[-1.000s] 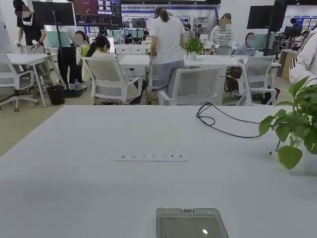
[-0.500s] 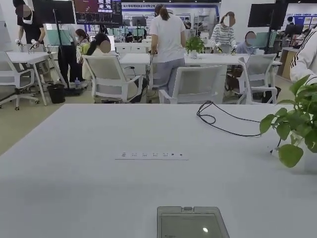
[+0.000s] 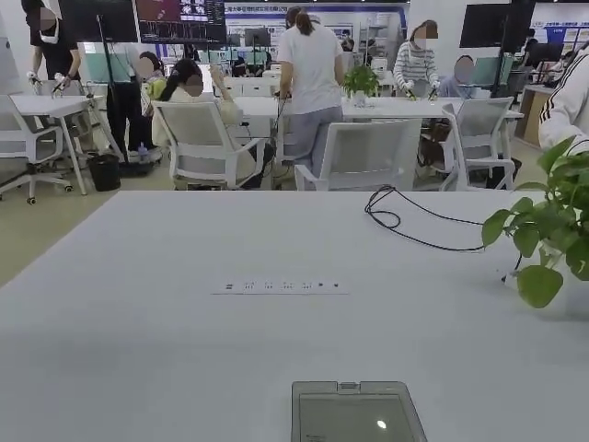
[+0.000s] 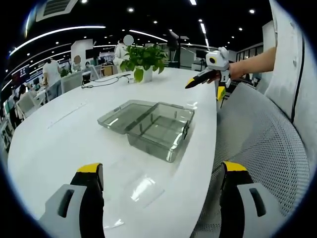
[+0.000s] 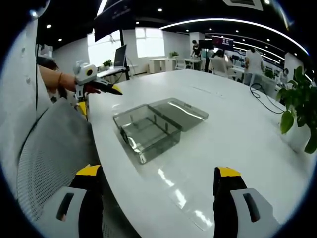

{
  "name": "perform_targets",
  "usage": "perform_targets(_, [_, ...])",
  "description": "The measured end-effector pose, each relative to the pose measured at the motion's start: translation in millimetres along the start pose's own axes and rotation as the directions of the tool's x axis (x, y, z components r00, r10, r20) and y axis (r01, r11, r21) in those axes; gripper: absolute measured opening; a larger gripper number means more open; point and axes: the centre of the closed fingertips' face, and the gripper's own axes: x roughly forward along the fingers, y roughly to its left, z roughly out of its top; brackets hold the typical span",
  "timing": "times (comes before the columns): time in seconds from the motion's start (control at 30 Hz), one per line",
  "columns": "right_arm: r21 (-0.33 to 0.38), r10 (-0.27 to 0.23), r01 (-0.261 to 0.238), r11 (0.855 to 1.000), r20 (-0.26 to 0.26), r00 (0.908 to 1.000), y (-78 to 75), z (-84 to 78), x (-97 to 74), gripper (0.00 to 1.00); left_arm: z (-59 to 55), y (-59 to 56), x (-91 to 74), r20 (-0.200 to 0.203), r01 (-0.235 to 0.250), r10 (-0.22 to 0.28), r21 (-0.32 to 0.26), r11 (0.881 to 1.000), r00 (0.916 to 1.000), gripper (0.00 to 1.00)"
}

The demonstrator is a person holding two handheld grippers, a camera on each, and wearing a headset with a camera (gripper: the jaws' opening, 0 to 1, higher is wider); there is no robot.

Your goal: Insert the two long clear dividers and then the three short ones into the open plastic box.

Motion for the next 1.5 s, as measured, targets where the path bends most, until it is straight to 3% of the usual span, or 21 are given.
perform_targets(0.63, [0.003,-0.007,0.007,1.0,0.011,0.9999,0.5,2.6,1.1,0.93,0.1,3.3,-1.2,-0.005,-0.01,0.01,-0.008,1.0,0.9999,1.0])
perform_targets(1.0, [0.01,-0.008,0.008,1.0,0.015,0.9999,1.9,2.2,1.6,0.92,-4.8,30.6,-12.2,-0.033,-0.094,0.092,-0.035,0.995,0.9952,0.98])
perform_targets(1.13, [0.011,-0.009,0.009,1.0,0.015,0.9998,1.6,1.8,1.1,0.92,-13.3,43.7,-18.4,-0.073,-0.133,0.126,-0.09,0.987,0.9893,0.94])
perform_targets(1.2, [0.012,-0.009,0.009,1.0,0.016,0.9998,1.5,2.0,1.0,0.92,-14.5,49.0,-21.0,-0.071,-0.144,0.138,-0.08,0.986,0.9878,0.93])
perform_targets(1.5, [0.016,-0.013,0.013,1.0,0.02,0.9997,0.3,2.4,0.6,0.92,-27.5,71.1,-30.5,-0.148,-0.21,0.191,-0.132,0.969,0.9704,0.81])
